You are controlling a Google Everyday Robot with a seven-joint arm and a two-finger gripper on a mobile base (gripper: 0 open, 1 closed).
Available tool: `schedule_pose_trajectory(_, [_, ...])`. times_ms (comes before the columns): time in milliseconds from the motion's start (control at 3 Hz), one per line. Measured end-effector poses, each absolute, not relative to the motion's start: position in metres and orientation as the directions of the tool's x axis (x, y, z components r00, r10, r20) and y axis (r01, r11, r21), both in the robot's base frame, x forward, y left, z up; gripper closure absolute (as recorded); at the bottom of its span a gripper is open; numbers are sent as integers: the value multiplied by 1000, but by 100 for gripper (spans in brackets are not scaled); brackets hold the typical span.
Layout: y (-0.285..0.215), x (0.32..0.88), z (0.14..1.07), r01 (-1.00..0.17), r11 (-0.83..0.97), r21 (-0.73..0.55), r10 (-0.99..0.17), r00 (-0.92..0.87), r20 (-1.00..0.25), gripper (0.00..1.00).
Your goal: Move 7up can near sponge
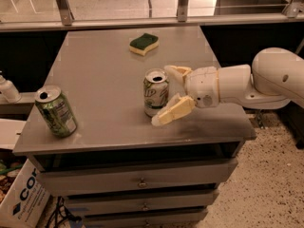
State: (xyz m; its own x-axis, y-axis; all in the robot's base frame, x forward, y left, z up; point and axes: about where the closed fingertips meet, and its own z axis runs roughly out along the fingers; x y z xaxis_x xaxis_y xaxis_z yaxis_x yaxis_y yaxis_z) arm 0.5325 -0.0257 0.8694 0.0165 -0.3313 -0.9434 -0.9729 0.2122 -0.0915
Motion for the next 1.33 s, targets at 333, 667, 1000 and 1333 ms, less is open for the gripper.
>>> schedule_pose_trajectory(333, [-16,538,864,-972,219,-87,-312,15,-950,0])
schedule_pose_trajectory(667, [-11,540,861,-970,225,-87,-294,18,-956,18])
schedule_pose_trajectory(1000, [-17,541,861,-967,240,-82,-277,12,-961,41])
schedule_pose_trajectory(1333, [-31,540,866,-962,266,-58,-229,-5,-973,65])
